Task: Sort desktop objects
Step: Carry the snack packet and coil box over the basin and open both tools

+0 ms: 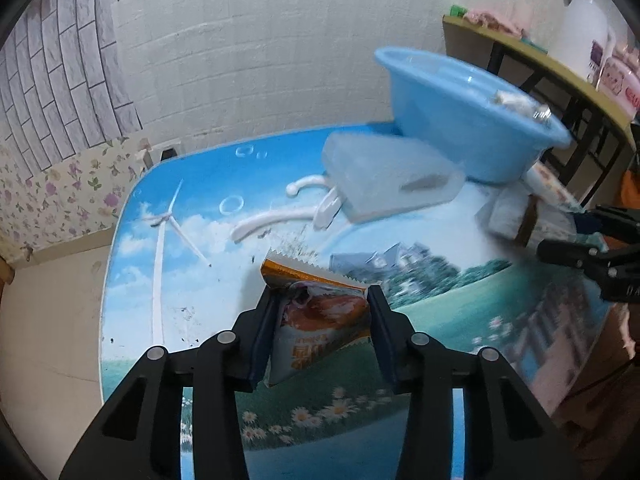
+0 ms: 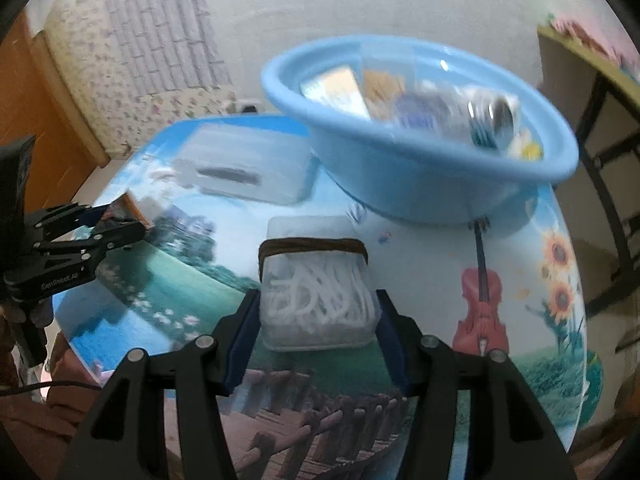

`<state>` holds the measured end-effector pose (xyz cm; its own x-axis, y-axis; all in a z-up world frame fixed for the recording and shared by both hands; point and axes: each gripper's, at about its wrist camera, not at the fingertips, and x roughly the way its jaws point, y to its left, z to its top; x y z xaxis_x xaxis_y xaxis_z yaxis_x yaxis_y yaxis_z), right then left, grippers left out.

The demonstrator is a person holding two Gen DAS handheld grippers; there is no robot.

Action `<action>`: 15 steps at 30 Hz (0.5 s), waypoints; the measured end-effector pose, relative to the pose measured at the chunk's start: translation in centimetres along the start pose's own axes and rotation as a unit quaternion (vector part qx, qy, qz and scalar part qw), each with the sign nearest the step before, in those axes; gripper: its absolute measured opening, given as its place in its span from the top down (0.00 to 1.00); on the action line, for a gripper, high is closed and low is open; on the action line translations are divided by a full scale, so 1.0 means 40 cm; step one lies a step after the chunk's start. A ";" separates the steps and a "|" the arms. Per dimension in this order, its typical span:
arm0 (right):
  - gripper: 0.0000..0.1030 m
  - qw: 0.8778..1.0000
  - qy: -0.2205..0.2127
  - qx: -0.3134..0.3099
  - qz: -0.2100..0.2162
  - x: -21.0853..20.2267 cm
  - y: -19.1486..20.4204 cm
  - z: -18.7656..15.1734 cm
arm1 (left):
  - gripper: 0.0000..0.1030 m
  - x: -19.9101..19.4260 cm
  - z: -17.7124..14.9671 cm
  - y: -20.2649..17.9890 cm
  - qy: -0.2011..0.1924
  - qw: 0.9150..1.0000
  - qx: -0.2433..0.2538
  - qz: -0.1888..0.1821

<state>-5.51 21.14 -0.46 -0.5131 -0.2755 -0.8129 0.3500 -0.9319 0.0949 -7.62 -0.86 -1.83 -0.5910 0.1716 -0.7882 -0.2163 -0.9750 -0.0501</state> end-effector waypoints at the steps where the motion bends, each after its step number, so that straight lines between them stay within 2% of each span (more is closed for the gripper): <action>1: 0.47 1.000 -0.007 -0.009 0.006 -0.011 0.009 0.002 | 0.59 -0.015 0.007 -0.005 -0.006 1.000 -0.001 -0.001; 10: 0.47 0.994 -0.071 -0.070 0.049 -0.119 0.066 0.057 | 0.59 -0.128 0.094 -0.029 -0.049 0.999 -0.002 0.003; 15: 0.47 0.991 -0.103 -0.072 0.054 -0.176 0.043 0.092 | 0.59 -0.144 0.154 -0.047 -0.065 0.998 0.007 -0.004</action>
<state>-4.20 20.61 7.53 -0.6103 -0.4275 -0.6669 0.5117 -0.8554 0.0800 -8.60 0.86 6.60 -0.6857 0.1964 -0.7009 -0.2314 -0.9718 -0.0459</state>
